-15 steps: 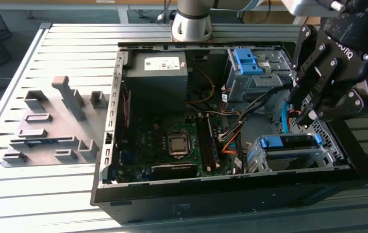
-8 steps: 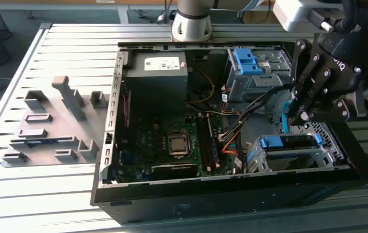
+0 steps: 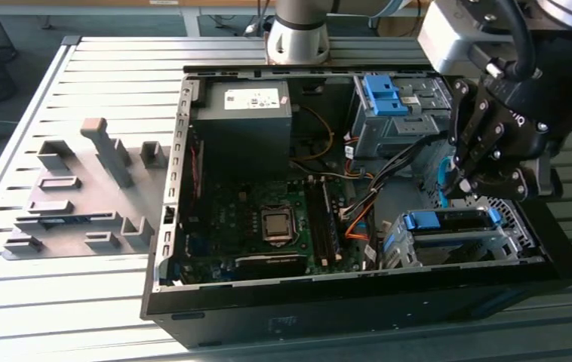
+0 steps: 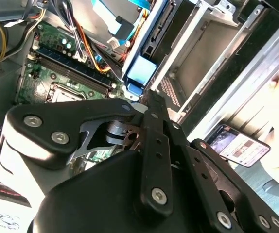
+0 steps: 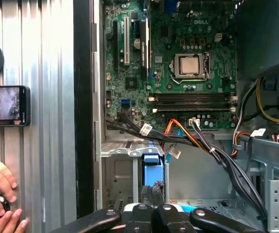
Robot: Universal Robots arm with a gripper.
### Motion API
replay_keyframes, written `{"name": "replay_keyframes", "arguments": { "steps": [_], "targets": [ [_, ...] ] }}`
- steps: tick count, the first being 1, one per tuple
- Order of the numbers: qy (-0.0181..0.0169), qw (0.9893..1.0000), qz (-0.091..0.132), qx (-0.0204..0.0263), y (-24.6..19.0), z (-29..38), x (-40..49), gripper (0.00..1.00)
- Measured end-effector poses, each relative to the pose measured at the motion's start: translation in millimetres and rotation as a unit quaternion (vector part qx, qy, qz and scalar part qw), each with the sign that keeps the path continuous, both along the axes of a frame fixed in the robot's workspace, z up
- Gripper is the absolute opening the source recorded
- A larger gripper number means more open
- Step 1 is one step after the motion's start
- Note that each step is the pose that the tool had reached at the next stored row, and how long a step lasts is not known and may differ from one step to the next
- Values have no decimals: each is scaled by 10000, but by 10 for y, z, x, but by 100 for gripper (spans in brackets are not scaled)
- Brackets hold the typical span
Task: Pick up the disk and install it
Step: 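Insert the disk into the insertion slot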
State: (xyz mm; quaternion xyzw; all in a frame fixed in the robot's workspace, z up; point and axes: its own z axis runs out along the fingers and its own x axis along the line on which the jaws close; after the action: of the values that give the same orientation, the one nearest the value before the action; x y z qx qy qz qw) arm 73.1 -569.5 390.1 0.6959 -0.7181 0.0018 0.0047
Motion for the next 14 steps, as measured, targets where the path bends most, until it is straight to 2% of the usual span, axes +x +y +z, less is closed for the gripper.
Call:
{"name": "replay_keyframes", "arguments": {
  "steps": [9, 14],
  "targets": [
    [-6, 10000, 0, 0, 2, -165, 5, 12],
    [-6, 10000, 0, -1, 2, -180, 6, 12]
  ]
}}
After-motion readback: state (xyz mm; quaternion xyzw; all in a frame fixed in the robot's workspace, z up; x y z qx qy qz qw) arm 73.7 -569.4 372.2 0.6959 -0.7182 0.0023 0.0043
